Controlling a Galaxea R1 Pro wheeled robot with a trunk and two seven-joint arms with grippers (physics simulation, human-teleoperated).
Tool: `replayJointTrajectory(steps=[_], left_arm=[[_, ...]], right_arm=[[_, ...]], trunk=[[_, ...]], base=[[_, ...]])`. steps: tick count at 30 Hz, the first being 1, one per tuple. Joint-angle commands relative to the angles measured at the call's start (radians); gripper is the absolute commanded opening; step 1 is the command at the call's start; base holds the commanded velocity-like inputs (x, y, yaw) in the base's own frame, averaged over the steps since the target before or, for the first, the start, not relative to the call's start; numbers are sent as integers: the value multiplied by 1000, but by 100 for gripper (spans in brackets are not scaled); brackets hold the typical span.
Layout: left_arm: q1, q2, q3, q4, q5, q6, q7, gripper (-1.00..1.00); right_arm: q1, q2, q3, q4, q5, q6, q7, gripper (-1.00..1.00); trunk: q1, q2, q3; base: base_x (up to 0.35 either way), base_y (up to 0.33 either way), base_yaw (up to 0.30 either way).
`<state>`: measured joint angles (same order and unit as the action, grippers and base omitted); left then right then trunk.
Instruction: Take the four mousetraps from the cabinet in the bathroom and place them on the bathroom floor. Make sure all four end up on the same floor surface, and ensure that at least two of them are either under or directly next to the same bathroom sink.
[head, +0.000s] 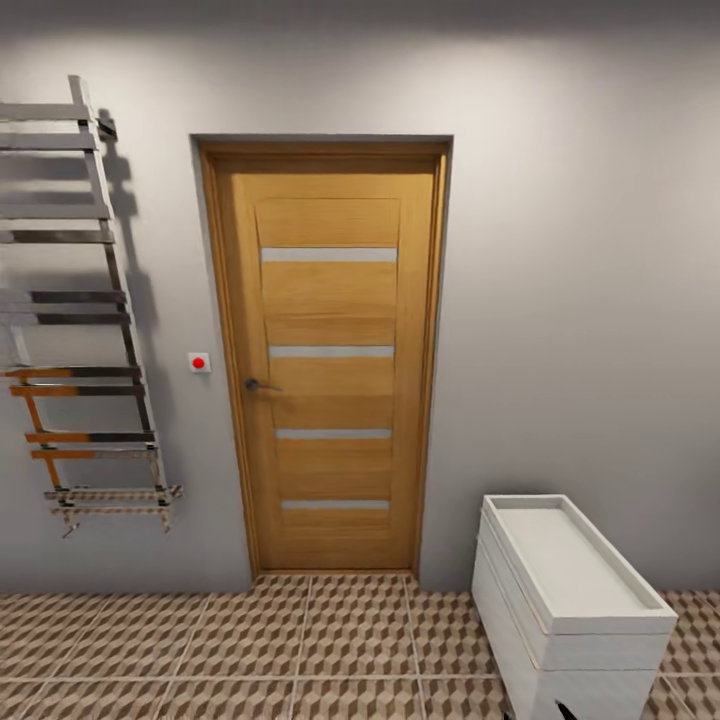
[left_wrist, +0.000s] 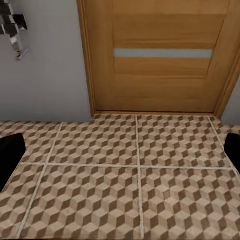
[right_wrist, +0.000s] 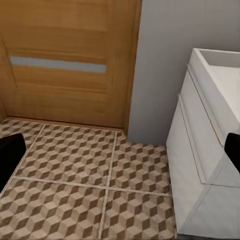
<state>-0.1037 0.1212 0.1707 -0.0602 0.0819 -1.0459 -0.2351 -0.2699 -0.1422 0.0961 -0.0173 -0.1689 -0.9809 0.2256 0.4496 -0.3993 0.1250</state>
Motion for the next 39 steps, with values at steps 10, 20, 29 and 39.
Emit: replayJointTrajectory(steps=[10, 20, 29, 39], left_arm=[[-1, 0, 3, 2, 9, -1, -10, 100], [-1, 0, 3, 2, 9, -1, -10, 100], [-1, 0, 3, 2, 9, -1, -10, 100], [-1, 0, 3, 2, 9, -1, -10, 100]], right_arm=[[0, 0, 8, 0, -11, -2, 4, 100], [0, 0, 8, 0, -11, -2, 4, 100], [0, 0, 8, 0, -11, -2, 4, 100], [0, 0, 8, 0, -11, -2, 4, 100]], trunk=[[0, -1, 0], [0, -1, 0], [0, -1, 0], [0, -1, 0]], base=[[0, 0, 290], [0, 0, 290], [0, 0, 290], [0, 0, 290]])
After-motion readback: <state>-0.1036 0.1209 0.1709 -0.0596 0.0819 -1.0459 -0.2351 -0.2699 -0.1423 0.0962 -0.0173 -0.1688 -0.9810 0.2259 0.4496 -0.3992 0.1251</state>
